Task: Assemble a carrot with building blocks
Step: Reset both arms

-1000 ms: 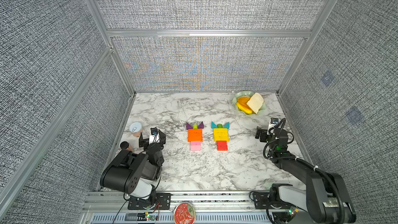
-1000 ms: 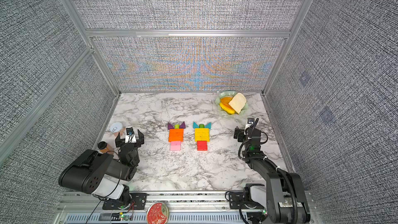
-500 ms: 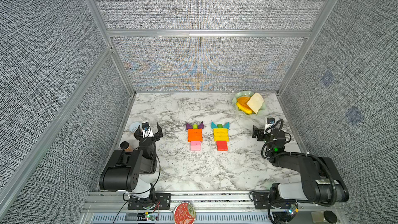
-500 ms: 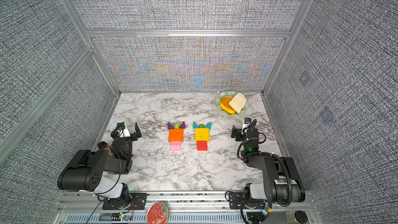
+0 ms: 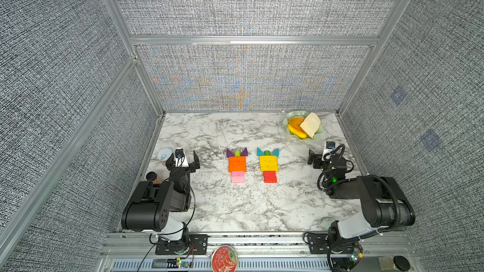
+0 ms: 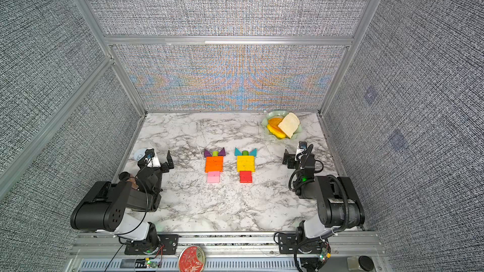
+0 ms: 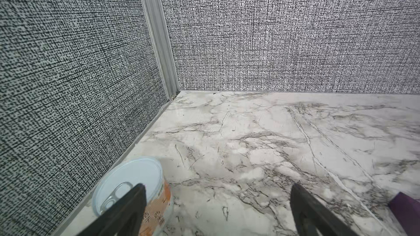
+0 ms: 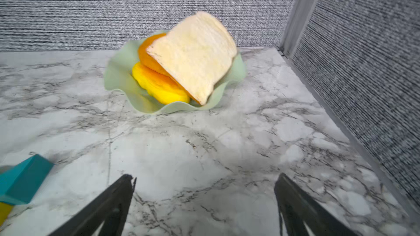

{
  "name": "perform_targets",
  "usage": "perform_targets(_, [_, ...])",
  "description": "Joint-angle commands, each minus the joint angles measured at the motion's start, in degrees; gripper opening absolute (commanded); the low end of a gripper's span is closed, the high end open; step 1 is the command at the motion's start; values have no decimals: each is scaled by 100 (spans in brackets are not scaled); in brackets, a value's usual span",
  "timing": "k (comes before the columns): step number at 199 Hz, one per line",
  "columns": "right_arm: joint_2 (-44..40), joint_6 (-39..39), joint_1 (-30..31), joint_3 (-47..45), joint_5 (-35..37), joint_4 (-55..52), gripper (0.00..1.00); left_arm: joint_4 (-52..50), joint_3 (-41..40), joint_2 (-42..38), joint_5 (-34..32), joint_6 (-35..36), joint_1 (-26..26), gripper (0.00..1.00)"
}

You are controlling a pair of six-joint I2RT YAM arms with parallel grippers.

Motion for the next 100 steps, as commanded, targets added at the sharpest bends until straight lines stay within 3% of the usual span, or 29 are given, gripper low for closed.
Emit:
perform_targets(1, [-3,52,2,-2,-38,15,99,56,14,-2,22,7,6,99])
perform_targets(100, [-16,-31,135,-58,217,110,99,58,17,-1,22,15,6,99])
